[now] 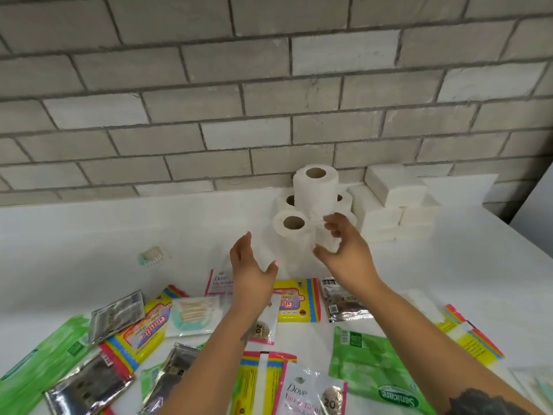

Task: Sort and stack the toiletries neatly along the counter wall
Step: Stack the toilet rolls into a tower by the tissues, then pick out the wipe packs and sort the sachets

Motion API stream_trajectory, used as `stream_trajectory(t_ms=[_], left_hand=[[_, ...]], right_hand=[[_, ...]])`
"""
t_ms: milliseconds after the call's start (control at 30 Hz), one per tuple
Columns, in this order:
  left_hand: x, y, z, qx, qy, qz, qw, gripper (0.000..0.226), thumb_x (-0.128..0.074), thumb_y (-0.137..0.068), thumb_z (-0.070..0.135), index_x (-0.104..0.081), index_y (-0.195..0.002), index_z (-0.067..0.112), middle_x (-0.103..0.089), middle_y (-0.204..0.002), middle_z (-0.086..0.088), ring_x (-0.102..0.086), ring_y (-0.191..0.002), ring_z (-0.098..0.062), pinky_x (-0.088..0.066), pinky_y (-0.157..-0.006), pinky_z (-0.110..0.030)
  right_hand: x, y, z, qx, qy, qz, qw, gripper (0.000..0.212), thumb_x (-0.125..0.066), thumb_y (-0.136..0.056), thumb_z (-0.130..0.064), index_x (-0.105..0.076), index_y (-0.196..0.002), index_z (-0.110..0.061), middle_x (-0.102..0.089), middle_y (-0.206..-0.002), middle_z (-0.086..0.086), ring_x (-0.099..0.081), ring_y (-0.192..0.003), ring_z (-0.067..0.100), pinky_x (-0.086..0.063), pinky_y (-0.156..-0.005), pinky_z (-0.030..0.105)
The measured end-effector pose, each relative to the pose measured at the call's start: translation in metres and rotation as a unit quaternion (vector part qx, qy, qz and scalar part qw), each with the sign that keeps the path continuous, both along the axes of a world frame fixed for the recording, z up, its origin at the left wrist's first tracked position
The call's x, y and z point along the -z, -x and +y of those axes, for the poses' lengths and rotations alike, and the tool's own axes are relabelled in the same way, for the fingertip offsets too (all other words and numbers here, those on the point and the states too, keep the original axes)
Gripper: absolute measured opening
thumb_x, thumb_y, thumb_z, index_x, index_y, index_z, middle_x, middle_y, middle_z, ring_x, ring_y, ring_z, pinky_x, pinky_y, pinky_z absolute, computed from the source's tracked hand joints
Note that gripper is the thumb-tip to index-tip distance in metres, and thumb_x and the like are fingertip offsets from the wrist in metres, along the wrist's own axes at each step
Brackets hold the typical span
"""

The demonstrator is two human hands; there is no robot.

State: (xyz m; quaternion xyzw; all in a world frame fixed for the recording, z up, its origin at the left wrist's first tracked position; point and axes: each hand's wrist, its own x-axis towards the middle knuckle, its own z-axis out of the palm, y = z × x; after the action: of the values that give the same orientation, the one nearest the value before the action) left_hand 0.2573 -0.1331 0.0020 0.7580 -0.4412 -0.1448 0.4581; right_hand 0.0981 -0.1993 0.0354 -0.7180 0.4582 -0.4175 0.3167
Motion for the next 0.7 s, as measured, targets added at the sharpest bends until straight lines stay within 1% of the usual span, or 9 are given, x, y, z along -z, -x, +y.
stream_trajectory(t_ms=[33,67,133,200,300,400,500,633,700], left_hand=[[0.001,-0.001,0.004,0.000,0.003,0.003,1.000,0.078,-0.068,-0.082,0.016,-0.025,-0.146,0.015,-0.024,-0.148,-0.007,-0.038,-0.132,-0.024,-0.039,-0.108,-0.039],[0.002,-0.002,0.009,0.001,0.003,0.006,1.000,0.077,-0.068,-0.082,0.015,-0.025,-0.146,0.015,-0.024,-0.147,-0.007,-0.040,-0.131,-0.024,-0.042,-0.105,-0.041],[0.003,-0.004,0.018,0.004,0.002,0.021,1.000,0.073,-0.065,-0.084,0.010,-0.026,-0.146,0.016,-0.025,-0.146,-0.007,-0.042,-0.128,-0.021,-0.042,-0.105,-0.036],[0.004,-0.005,0.026,0.011,0.002,0.032,0.999,0.070,-0.061,-0.085,0.006,-0.026,-0.145,0.015,-0.026,-0.145,-0.008,-0.044,-0.126,-0.021,-0.041,-0.103,-0.030],[0.007,-0.010,0.042,0.007,-0.003,0.013,1.000,0.066,-0.059,-0.087,0.006,-0.027,-0.145,0.015,-0.029,-0.145,-0.008,-0.044,-0.128,-0.022,-0.038,-0.105,-0.031],[0.010,-0.014,0.055,0.011,-0.001,0.013,1.000,0.064,-0.058,-0.087,0.006,-0.029,-0.144,0.016,-0.031,-0.143,-0.006,-0.043,-0.128,-0.021,-0.038,-0.106,-0.030],[0.014,-0.013,0.065,0.013,-0.011,0.025,1.000,0.064,-0.058,-0.087,0.005,-0.031,-0.143,0.018,-0.030,-0.142,-0.005,-0.045,-0.125,-0.019,-0.037,-0.100,-0.023],[0.017,-0.007,0.071,0.014,-0.008,0.023,1.000,0.061,-0.059,-0.087,0.006,-0.033,-0.141,0.020,-0.028,-0.145,-0.002,-0.043,-0.128,-0.018,-0.037,-0.104,-0.027],[0.015,-0.002,0.072,0.012,-0.006,0.030,0.999,0.062,-0.059,-0.086,0.004,-0.034,-0.141,0.021,-0.028,-0.145,0.000,-0.043,-0.127,-0.015,-0.036,-0.102,-0.022]], right_hand=[[0.006,-0.002,0.005,-0.009,-0.002,0.028,1.000,0.054,-0.072,-0.077,-0.020,-0.050,-0.126,-0.020,-0.056,-0.119,-0.005,-0.051,-0.106,0.007,-0.035,-0.081,0.018],[0.012,-0.005,0.011,-0.021,-0.003,0.055,0.998,0.052,-0.072,-0.078,-0.019,-0.051,-0.125,-0.020,-0.056,-0.120,-0.004,-0.052,-0.108,0.010,-0.035,-0.081,0.017],[0.023,-0.009,0.019,-0.048,-0.013,0.114,0.992,0.052,-0.071,-0.077,-0.019,-0.052,-0.125,-0.019,-0.054,-0.123,-0.002,-0.051,-0.114,0.014,-0.037,-0.084,0.019],[0.034,-0.012,0.024,-0.083,-0.028,0.183,0.979,0.054,-0.071,-0.076,-0.020,-0.051,-0.126,-0.020,-0.052,-0.126,0.001,-0.048,-0.118,0.017,-0.042,-0.089,0.025],[0.044,-0.018,0.034,-0.121,-0.036,0.273,0.954,0.058,-0.069,-0.077,-0.024,-0.047,-0.131,-0.021,-0.047,-0.132,0.002,-0.046,-0.119,0.020,-0.042,-0.093,0.028],[0.049,-0.020,0.042,-0.123,-0.034,0.300,0.945,0.064,-0.074,-0.072,-0.027,-0.048,-0.130,-0.021,-0.047,-0.131,0.002,-0.047,-0.117,0.020,-0.040,-0.093,0.027],[0.051,-0.019,0.047,-0.119,-0.038,0.306,0.944,0.062,-0.075,-0.071,-0.028,-0.050,-0.127,-0.022,-0.047,-0.130,0.000,-0.048,-0.117,0.018,-0.041,-0.094,0.028],[0.049,-0.007,0.052,-0.122,-0.044,0.323,0.937,0.058,-0.076,-0.071,-0.030,-0.052,-0.123,-0.025,-0.046,-0.130,0.000,-0.043,-0.121,0.018,-0.037,-0.096,0.027],[0.045,0.003,0.053,-0.107,-0.050,0.353,0.928,0.062,-0.077,-0.070,-0.036,-0.051,-0.124,-0.028,-0.046,-0.128,0.000,-0.041,-0.123,0.019,-0.037,-0.097,0.028]])
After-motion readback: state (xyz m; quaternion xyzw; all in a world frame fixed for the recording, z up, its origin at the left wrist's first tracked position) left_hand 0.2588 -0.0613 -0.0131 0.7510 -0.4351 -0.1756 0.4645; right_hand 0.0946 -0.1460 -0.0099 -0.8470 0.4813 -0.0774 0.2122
